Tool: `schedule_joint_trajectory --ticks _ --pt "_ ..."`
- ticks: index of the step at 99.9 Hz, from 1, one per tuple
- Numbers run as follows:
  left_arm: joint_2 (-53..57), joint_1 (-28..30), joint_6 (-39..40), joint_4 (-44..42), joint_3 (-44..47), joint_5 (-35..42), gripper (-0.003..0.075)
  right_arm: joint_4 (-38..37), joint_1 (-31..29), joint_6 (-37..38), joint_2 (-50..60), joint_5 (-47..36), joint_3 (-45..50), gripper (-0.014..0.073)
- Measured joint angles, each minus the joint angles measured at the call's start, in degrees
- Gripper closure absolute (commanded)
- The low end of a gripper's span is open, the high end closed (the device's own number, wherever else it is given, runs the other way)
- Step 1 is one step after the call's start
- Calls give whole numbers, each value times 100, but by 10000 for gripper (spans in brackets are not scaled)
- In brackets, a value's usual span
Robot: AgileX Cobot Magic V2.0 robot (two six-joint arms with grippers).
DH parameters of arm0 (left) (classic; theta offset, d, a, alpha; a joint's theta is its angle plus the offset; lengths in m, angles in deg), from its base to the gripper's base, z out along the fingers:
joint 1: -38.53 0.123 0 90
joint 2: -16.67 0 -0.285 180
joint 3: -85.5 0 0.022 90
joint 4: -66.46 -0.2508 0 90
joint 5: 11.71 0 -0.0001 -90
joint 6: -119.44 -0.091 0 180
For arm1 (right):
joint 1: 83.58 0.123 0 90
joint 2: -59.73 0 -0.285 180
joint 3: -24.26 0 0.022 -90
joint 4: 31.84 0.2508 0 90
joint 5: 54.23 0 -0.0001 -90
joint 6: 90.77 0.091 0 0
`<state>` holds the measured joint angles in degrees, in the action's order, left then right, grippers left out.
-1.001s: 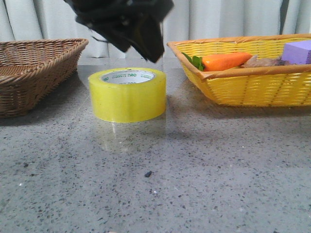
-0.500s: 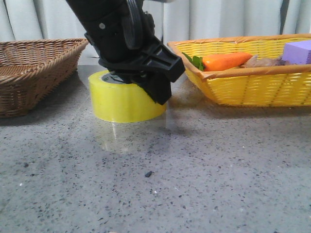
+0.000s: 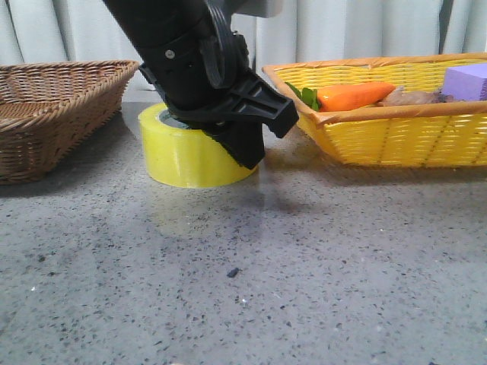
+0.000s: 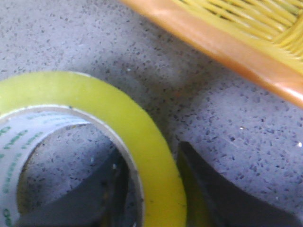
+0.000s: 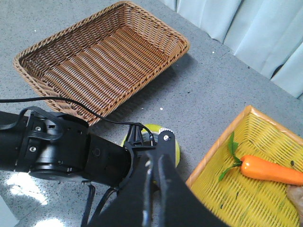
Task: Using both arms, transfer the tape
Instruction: 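Lift the tape roll with the left gripper and drop it into the brown basket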
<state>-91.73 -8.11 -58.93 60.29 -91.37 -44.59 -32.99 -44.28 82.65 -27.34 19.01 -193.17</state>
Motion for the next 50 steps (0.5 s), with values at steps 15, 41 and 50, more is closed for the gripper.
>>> schedule_joint_trajectory --ticks 15,41,50 --pt "49 0 0 23 0 0 707 0 0 0 0 0 0 668" --pt "784 73 0 -316 -179 -291 707 0 0 0 0 0 0 668" --pt "1200 310 0 -419 -388 -358 707 0 0 0 0 0 0 668"
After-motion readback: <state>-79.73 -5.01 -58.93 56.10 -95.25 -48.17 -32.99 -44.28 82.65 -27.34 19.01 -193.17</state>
